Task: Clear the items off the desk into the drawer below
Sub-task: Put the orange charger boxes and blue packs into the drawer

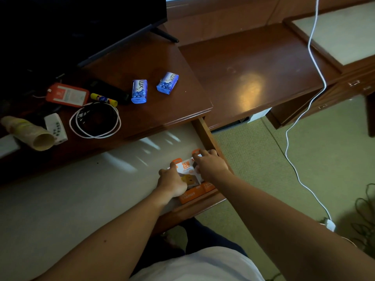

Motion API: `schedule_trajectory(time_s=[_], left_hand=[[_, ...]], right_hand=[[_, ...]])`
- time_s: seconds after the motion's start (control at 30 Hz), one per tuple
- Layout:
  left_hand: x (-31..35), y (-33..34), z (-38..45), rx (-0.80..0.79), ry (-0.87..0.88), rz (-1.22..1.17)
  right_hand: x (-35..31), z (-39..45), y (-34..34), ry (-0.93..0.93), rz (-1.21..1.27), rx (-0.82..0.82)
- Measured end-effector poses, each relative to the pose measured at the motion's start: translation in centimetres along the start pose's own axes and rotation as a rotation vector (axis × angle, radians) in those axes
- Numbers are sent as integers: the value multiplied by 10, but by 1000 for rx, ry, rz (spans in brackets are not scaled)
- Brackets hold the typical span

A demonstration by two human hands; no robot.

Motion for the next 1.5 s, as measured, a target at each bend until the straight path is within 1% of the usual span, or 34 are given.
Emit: schedule_trajectory(time_s=[0.13, 0.23, 0.3, 0.37, 0.43, 0.57, 0.63, 0.7, 0.8, 0.9, 1.0, 1.1, 1.17, 1.23, 1.3, 1.5], left_hand=[[1, -4, -2, -5, 10, 15], [4, -12, -6, -21, 4, 90], [10, -21, -10, 28, 12, 158], [21, -35, -15, 123, 56, 191], [36, -56, -19, 235, 131, 203], [67, -111, -20, 444, 294, 199], [77, -136, -15, 519, 341, 173], [84, -158, -3, 565, 335, 148], [90, -186, 25, 621, 271, 175], [96, -207, 55, 650, 190, 266], [105, -228, 78, 667, 103, 412], [115, -245, 97, 640, -25, 516], [121, -250, 105, 602, -71, 536], [126, -249, 110, 583, -59, 543], [127, -244, 114, 582, -18, 532], [127, -231, 104, 629, 184, 431]], right_hand=[[-2, 1, -2, 21, 4, -8], [-8, 2, -7, 29, -34, -20], [-12, 1, -13, 14, -46, 7], [-14, 1, -23, -12, -34, 90], [-16, 5, -39, -38, -5, 213], [-21, 21, -90, -97, 66, 448], [-22, 34, -115, -114, 60, 505], [-23, 52, -136, -127, 56, 510], [-25, 83, -162, -157, 14, 484], [-27, 113, -181, -172, -49, 452], [-28, 139, -195, -210, -114, 405], [-23, 158, -206, -249, -172, 355], [-19, 171, -209, -286, -236, 319], [-16, 179, -211, -334, -304, 289], [-14, 184, -212, -362, -320, 285], [-9, 182, -207, -337, -327, 361]])
Point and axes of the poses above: each hand's wrist, its own z-axis towards the middle knuckle, its own y-axis out of the palm, x = y × z, the point moved 3 cm from there along z, towards the middle knuckle, and after that the axes turned 3 degrees about -y, right-handed, at the moved point
